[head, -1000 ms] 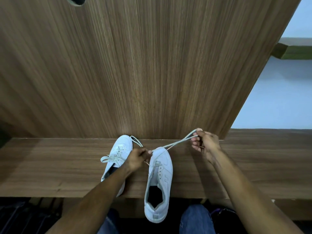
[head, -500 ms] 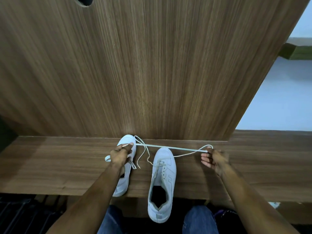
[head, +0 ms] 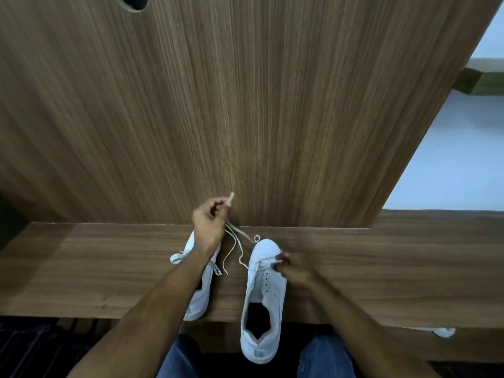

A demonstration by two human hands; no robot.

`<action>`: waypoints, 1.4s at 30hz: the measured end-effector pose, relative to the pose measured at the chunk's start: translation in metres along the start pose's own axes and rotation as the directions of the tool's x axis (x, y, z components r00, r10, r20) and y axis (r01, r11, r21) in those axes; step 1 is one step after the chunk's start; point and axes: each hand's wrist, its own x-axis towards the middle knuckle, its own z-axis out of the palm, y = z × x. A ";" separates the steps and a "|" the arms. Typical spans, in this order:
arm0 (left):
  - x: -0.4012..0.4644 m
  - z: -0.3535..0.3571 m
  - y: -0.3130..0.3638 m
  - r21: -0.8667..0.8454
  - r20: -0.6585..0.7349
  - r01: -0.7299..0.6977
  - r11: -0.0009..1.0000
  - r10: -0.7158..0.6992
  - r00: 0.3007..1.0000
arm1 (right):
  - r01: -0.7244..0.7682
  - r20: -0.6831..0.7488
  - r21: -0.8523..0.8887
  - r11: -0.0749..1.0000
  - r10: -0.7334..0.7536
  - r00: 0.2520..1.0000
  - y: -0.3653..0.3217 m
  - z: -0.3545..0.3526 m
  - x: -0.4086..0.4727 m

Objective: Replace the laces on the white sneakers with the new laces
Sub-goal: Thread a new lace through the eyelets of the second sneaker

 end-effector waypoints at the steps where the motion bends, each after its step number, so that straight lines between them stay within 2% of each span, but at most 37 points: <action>1: -0.010 0.003 -0.008 0.087 0.092 0.003 0.996 -0.011 0.996 | 0.019 0.005 -0.044 0.999 -0.019 1.000 0.006 0.011 0.000; 3: -0.030 0.011 -0.025 0.225 0.258 0.049 0.973 -0.108 0.960 | 0.055 -0.003 -0.263 0.963 -0.058 0.998 0.013 0.029 -0.004; 5: -0.048 0.019 -0.043 0.291 0.372 0.114 0.950 -0.222 0.901 | 0.054 -0.006 -0.444 0.894 -0.063 0.998 0.015 0.041 -0.011; 10: -0.077 0.029 -0.072 0.476 0.452 0.075 0.876 -0.317 0.834 | 0.075 -0.072 -0.566 0.821 -0.140 0.988 0.018 0.052 -0.014; 12: -0.084 0.030 -0.076 0.543 0.457 0.068 0.837 -0.362 0.812 | 0.068 -0.118 -0.518 0.853 -0.151 0.981 0.020 0.050 -0.011; 15: -0.087 0.032 -0.072 0.620 0.438 0.074 0.781 -0.422 0.794 | 0.040 -0.175 -0.356 0.934 -0.109 0.979 0.028 0.045 -0.005; 20: -0.088 0.038 -0.072 0.670 0.412 0.076 0.738 -0.456 0.789 | 0.006 -0.163 -0.180 0.984 -0.036 0.986 0.040 0.039 0.001; 26: -0.092 0.047 -0.078 0.673 0.359 0.124 0.729 -0.469 0.807 | 0.011 -0.163 -0.136 0.991 -0.033 0.986 0.048 0.040 0.009; 32: -0.092 0.054 -0.078 0.774 0.330 0.065 0.630 -0.489 0.807 | 0.028 -0.147 -0.069 0.997 -0.038 0.988 0.054 0.042 0.017; 42: -0.095 0.062 -0.076 0.837 0.273 0.049 0.545 -0.494 0.825 | 0.051 -0.119 -0.060 0.997 -0.058 0.991 0.065 0.043 0.026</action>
